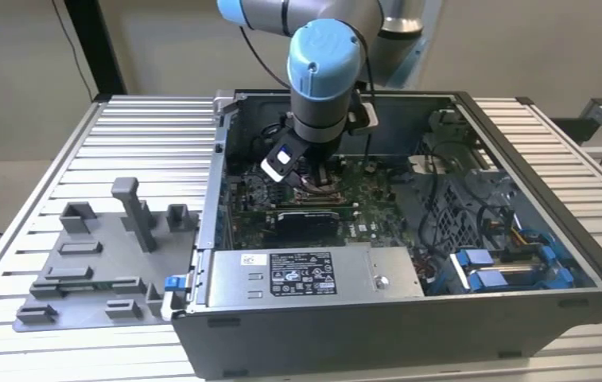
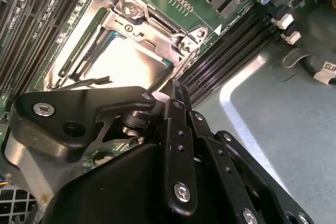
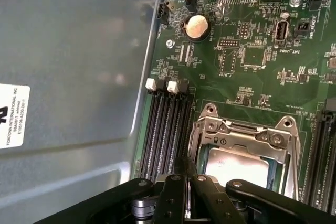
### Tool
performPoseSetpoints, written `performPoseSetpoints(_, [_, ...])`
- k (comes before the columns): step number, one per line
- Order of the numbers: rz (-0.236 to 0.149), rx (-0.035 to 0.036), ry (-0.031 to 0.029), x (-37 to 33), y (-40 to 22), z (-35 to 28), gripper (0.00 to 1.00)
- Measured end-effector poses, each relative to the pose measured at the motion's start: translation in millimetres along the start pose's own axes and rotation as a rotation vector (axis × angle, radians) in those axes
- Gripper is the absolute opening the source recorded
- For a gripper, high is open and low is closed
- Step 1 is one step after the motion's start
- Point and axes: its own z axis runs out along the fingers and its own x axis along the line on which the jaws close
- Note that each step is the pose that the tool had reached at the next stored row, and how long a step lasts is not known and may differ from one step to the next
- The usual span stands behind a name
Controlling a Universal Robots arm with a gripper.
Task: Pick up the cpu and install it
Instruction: 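Close the cpu cover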
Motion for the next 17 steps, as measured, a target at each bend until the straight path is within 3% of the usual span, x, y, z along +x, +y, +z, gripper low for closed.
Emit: performPoseSetpoints(17, [0.0,0.0009,0.0002,-2.4,7.6,2.8,0.0])
